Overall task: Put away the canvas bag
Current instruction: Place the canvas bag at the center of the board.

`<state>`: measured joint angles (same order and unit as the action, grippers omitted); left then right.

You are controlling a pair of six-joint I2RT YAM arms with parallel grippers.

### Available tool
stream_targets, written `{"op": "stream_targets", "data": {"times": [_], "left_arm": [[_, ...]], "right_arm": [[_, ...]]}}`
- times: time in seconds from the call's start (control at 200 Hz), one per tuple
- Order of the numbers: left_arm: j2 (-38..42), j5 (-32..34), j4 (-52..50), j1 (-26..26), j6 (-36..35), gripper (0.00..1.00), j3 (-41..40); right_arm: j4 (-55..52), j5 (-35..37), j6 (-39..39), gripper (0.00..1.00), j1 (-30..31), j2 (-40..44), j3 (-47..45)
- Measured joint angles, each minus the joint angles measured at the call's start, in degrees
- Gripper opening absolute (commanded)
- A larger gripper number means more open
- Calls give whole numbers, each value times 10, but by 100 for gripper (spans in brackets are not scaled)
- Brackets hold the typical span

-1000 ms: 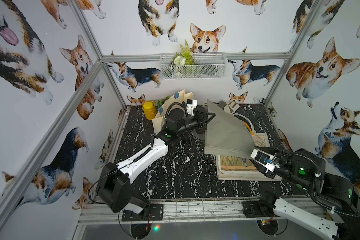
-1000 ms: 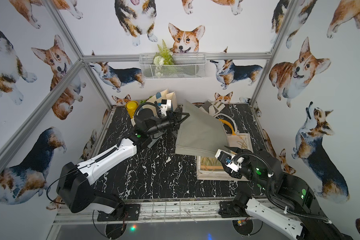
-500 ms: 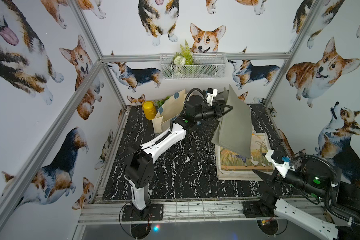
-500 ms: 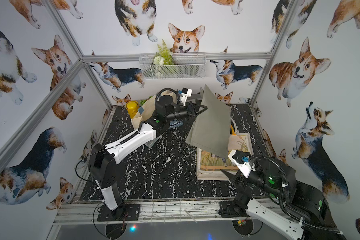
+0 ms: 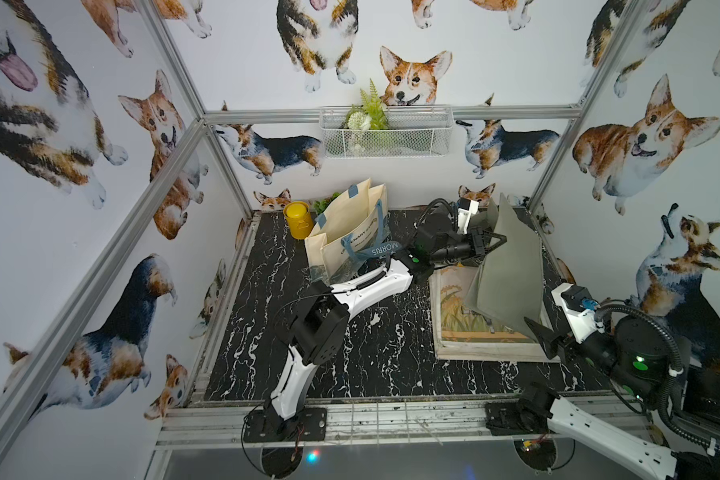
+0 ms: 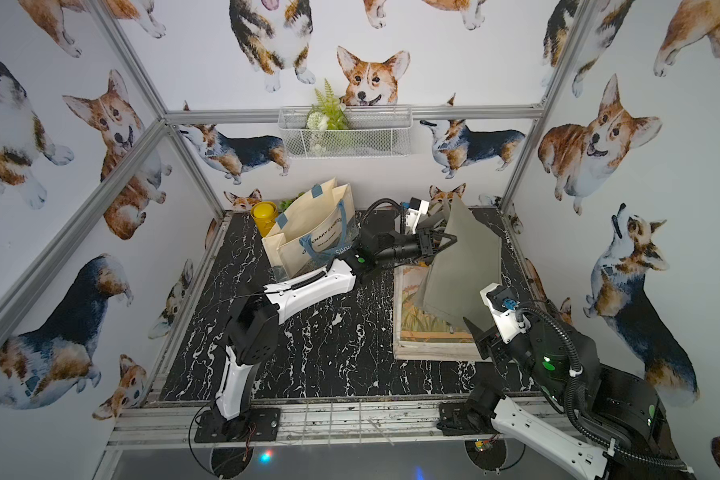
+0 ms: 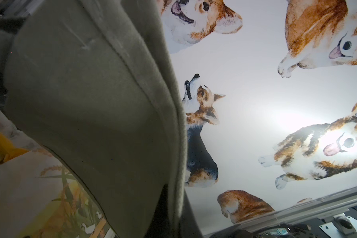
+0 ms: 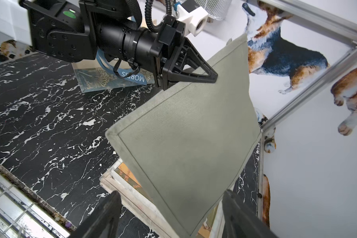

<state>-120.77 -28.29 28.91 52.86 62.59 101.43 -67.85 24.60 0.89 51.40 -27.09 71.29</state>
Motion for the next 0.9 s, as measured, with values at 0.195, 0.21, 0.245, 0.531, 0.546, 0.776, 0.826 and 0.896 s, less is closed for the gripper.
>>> {"op": "stream_targets", "data": {"times": [0.195, 0.21, 0.245, 0.531, 0.546, 0.776, 0.826, 0.896], "left_arm": [[-75, 112, 150, 3, 21, 0, -72], [-81, 119, 157, 3, 26, 0, -79], [-97, 136, 174, 4, 40, 0, -96], [-99, 164, 236, 0, 77, 0, -229], [-96, 163, 235, -1, 77, 0, -235], [-46, 136, 215, -16, 77, 0, -298], [-42, 131, 203, -18, 76, 0, -302], [-38, 129, 181, -19, 75, 0, -307]], "right_arm": [[-1, 1, -24, 79, 0, -12, -26], [-1, 0, -25, 79, 0, -13, -28], [0, -6, -28, 79, 0, -17, -30], [8, -8, -54, 79, 0, -44, -43], [8, -7, -56, 79, 0, -45, -44], [24, 2, -110, 78, 0, -75, -67], [31, 7, -126, 78, 0, -76, -76], [37, 10, -146, 78, 0, -76, -88]]}}
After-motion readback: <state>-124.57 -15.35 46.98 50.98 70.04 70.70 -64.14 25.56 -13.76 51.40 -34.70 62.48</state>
